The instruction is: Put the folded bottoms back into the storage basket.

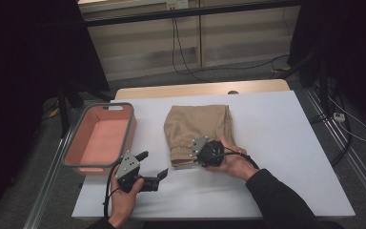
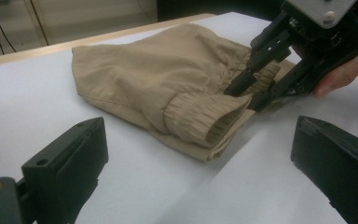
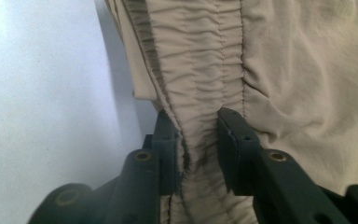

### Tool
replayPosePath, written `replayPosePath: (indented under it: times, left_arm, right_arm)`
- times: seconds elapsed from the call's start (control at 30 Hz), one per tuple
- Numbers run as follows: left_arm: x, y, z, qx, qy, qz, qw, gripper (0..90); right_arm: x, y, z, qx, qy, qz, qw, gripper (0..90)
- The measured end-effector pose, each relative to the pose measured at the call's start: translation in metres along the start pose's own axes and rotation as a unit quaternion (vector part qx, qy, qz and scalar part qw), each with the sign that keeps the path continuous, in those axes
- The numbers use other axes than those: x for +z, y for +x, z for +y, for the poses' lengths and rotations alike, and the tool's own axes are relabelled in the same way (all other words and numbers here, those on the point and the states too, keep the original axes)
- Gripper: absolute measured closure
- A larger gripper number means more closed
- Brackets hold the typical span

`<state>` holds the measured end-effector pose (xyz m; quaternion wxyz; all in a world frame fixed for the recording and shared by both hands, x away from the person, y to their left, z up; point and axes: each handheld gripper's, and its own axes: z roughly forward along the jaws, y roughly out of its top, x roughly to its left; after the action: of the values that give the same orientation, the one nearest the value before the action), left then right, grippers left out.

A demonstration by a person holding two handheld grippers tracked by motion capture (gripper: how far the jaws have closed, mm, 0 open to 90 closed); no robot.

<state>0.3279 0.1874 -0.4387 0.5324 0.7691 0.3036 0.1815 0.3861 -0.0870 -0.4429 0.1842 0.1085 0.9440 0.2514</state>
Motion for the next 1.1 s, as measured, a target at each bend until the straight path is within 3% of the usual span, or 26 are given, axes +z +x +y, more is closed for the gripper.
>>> replayPosePath:
  times: [0.1, 0.13, 0.23, 0.4, 0.5, 0.63, 0.67, 0.77, 0.83, 0.87, 0.97, 1.03, 1.1]
  left_arm:
    - [0.003, 0.001, 0.000, -0.002, 0.008, -0.003, 1.0000, 4.0]
    - [0.006, 0.002, 0.002, -0.009, 0.020, -0.011, 0.9997, 4.0]
    - [0.009, 0.003, 0.003, -0.011, 0.034, -0.023, 0.9991, 4.6]
    - [0.011, 0.003, 0.006, 0.003, 0.036, -0.017, 0.9992, 4.4]
    - [0.011, 0.006, 0.013, -0.014, 0.042, -0.030, 0.9986, 4.9]
    - [0.015, 0.007, 0.018, -0.005, 0.034, -0.011, 0.9994, 5.3]
    - [0.017, 0.009, 0.019, -0.011, 0.033, -0.015, 0.9993, 5.1]
    - [0.021, 0.015, 0.024, -0.021, 0.028, -0.001, 0.9994, 6.0]
    - [0.025, 0.021, 0.031, -0.032, 0.019, 0.022, 0.9990, 6.8]
    - [0.025, 0.021, 0.031, -0.032, 0.019, 0.022, 0.9990, 7.2]
    - [0.029, 0.026, 0.039, -0.023, 0.022, 0.049, 0.9983, 7.5]
    - [0.032, 0.027, 0.044, -0.033, 0.022, 0.080, 0.9960, 8.0]
    - [0.038, 0.029, 0.049, -0.045, 0.030, 0.055, 0.9970, 7.0]
  right_arm:
    - [0.000, -0.001, 0.000, 0.000, -0.004, 0.000, 1.0000, 74.6]
    - [-0.001, -0.005, -0.003, 0.014, -0.013, 0.009, 0.9998, 75.5]
    - [-0.001, -0.008, -0.004, 0.023, -0.019, 0.018, 0.9994, 76.0]
    - [-0.005, -0.016, -0.005, 0.056, -0.030, 0.039, 0.9972, 77.0]
    - [-0.008, -0.018, -0.006, 0.064, -0.038, 0.040, 0.9964, 77.3]
    - [-0.014, -0.021, -0.007, 0.080, -0.050, 0.049, 0.9943, 77.6]
    - [-0.014, -0.021, -0.007, 0.080, -0.052, 0.050, 0.9942, 77.7]
    - [-0.017, -0.020, -0.007, 0.082, -0.058, 0.053, 0.9935, 77.7]
    - [-0.021, -0.018, -0.005, 0.083, -0.063, 0.058, 0.9929, 77.7]
    - [-0.021, -0.018, -0.005, 0.083, -0.063, 0.058, 0.9929, 77.7]
    - [-0.023, -0.014, -0.005, 0.083, -0.066, 0.061, 0.9925, 77.7]
    - [-0.025, -0.011, -0.004, 0.083, -0.067, 0.062, 0.9923, 77.7]
    - [-0.028, -0.006, -0.004, 0.078, -0.071, 0.065, 0.9923, 77.7]
